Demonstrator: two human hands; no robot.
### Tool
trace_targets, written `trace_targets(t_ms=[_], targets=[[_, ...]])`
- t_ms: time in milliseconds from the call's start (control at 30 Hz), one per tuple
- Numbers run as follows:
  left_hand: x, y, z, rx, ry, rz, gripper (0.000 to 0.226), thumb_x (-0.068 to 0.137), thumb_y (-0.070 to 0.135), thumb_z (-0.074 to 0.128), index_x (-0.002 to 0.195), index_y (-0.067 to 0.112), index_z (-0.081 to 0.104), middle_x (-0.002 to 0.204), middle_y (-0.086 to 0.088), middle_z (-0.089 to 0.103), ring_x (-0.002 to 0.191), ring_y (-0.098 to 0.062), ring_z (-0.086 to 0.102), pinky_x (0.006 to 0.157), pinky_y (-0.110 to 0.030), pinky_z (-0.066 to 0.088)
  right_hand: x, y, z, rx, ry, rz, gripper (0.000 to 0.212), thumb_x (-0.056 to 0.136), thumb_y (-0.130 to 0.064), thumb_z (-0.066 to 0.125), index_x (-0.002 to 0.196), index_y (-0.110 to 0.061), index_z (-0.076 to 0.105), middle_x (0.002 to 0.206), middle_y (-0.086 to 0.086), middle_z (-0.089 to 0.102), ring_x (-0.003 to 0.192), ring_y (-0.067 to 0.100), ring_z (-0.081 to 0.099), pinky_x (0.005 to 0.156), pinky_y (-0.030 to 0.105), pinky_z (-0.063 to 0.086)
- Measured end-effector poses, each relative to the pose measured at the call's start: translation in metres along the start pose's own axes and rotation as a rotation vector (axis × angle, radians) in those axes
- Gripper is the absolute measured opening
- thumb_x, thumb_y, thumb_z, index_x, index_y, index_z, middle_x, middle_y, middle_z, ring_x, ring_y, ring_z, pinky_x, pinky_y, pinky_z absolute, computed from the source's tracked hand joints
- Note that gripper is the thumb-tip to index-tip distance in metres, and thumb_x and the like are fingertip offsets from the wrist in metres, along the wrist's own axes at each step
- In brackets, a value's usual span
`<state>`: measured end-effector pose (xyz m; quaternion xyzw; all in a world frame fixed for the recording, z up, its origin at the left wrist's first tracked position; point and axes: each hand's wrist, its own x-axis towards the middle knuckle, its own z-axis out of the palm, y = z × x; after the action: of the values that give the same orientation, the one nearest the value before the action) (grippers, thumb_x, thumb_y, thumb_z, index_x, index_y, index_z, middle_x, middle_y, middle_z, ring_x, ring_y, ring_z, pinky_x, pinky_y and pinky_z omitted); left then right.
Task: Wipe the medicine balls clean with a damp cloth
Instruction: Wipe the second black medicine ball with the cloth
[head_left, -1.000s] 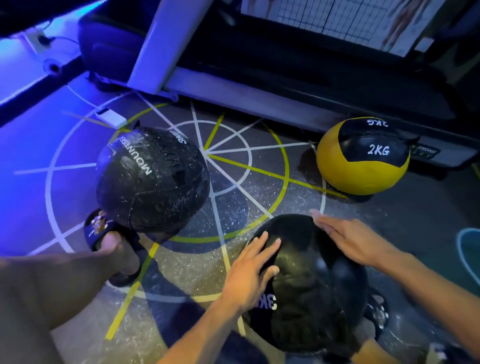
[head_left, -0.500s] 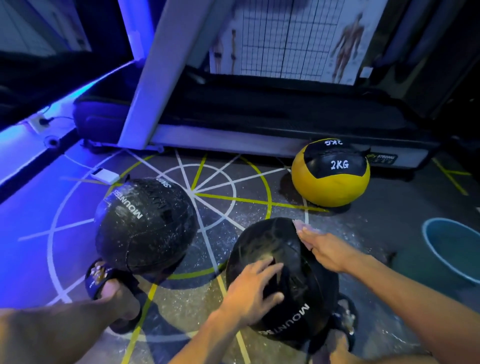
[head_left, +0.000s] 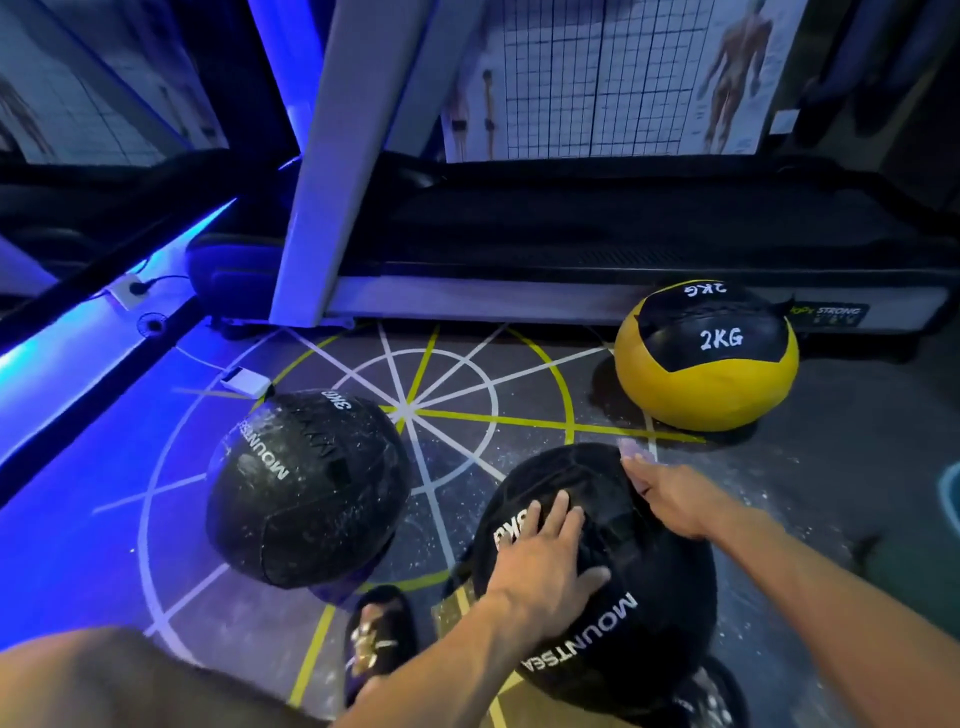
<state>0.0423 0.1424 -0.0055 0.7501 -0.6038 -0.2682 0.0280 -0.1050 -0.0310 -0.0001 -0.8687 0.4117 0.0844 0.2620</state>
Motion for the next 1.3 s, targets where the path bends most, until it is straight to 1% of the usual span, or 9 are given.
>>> trace_targets(t_ms=[200, 300, 400, 667, 833, 933, 1000, 1167, 1300], targets=[[0.065, -0.014, -0.023, -0.064, -0.005, 0.039, 0.063, 0.108, 0.051, 0.036, 0.160, 0.020, 0.019, 0.173, 0.005, -0.006, 0.158, -0.034, -0.007, 0.124, -0.062, 0.016, 0.035, 0.019, -0.026, -0.049, -0.120, 0.118, 0.047, 0.112, -0.031, 0.028, 0.158, -0.025, 0.037, 0.163, -0.005, 0.036, 0.146, 0.020, 0.042, 0.112, 0.028, 0.038], [0.086, -0.018, -0.042, -0.056, -0.018, 0.108, 0.057, 0.107, 0.044, 0.046, 0.155, 0.019, 0.031, 0.173, 0.000, 0.009, 0.158, -0.036, 0.006, 0.123, -0.061, 0.018, 0.049, 0.019, -0.042, -0.186, -0.192, 0.135, 0.030, 0.107, -0.018, 0.035, 0.126, -0.027, 0.056, 0.093, 0.001, 0.068, 0.083, 0.021, 0.071, 0.067, 0.014, 0.045], [0.101, -0.017, -0.055, 0.009, 0.102, 0.268, 0.035, 0.104, 0.030, 0.055, 0.139, 0.023, 0.056, 0.157, 0.001, 0.044, 0.143, -0.033, 0.039, 0.113, -0.053, 0.036, 0.063, 0.019, -0.053, -0.188, -0.179, 0.101, 0.032, 0.103, -0.012, 0.040, 0.127, -0.021, 0.059, 0.075, -0.005, 0.060, 0.064, 0.014, 0.064, 0.062, 0.016, 0.044], [0.133, -0.026, -0.053, -0.084, 0.294, 0.216, 0.042, 0.096, 0.058, 0.060, 0.131, 0.035, 0.063, 0.123, 0.008, 0.059, 0.116, -0.023, 0.047, 0.098, -0.043, 0.041, 0.083, 0.022, -0.055, -0.150, -0.048, 0.030, 0.035, 0.107, -0.039, 0.041, 0.135, -0.057, 0.053, 0.081, -0.011, 0.072, 0.076, 0.001, 0.062, 0.074, 0.018, 0.045], [0.149, -0.053, -0.052, -0.168, 0.392, 0.293, 0.025, 0.094, 0.055, 0.063, 0.106, 0.037, 0.076, 0.103, 0.013, 0.065, 0.096, -0.013, 0.052, 0.078, -0.031, 0.042, 0.083, 0.014, -0.035, -0.203, 0.119, -0.068, 0.040, 0.108, -0.044, 0.036, 0.145, -0.050, 0.050, 0.103, -0.001, 0.075, 0.099, 0.027, 0.069, 0.083, 0.034, 0.049], [0.153, -0.067, -0.074, -0.045, 0.355, 0.360, 0.031, 0.094, 0.059, 0.056, 0.104, 0.038, 0.076, 0.106, 0.017, 0.069, 0.103, -0.007, 0.064, 0.080, -0.036, 0.050, 0.078, 0.015, -0.027, 0.078, 0.149, -0.095, 0.041, 0.108, -0.031, 0.043, 0.147, -0.043, 0.049, 0.109, -0.037, 0.064, 0.100, 0.006, 0.062, 0.076, 0.007, 0.040], [0.156, -0.073, -0.096, 0.025, 0.366, 0.406, 0.040, 0.090, 0.064, 0.050, 0.102, 0.037, 0.077, 0.104, 0.018, 0.071, 0.100, -0.009, 0.068, 0.078, -0.037, 0.053, 0.079, 0.016, -0.027, 0.259, 0.161, -0.121, 0.041, 0.108, -0.026, 0.044, 0.144, -0.043, 0.051, 0.125, -0.052, 0.046, 0.118, -0.014, 0.052, 0.090, -0.002, 0.033], [0.171, -0.090, -0.151, 0.037, 0.465, 0.534, 0.044, 0.088, 0.065, 0.049, 0.093, 0.033, 0.079, 0.095, 0.017, 0.074, 0.089, -0.011, 0.071, 0.071, -0.036, 0.056, 0.098, 0.010, -0.037, 0.447, 0.223, -0.173, 0.048, 0.108, -0.015, 0.045, 0.147, -0.043, 0.046, 0.150, -0.033, 0.040, 0.143, -0.015, 0.027, 0.118, 0.009, 0.021], [0.194, -0.097, -0.206, 0.055, 0.579, 0.590, 0.038, 0.089, 0.057, 0.057, 0.093, 0.027, 0.081, 0.094, 0.013, 0.076, 0.088, -0.012, 0.073, 0.071, -0.037, 0.056, 0.136, -0.006, -0.058, 0.521, 0.334, -0.211, 0.050, 0.109, -0.012, 0.043, 0.151, -0.038, 0.044, 0.154, -0.030, 0.038, 0.143, -0.015, 0.026, 0.121, 0.015, 0.023]])
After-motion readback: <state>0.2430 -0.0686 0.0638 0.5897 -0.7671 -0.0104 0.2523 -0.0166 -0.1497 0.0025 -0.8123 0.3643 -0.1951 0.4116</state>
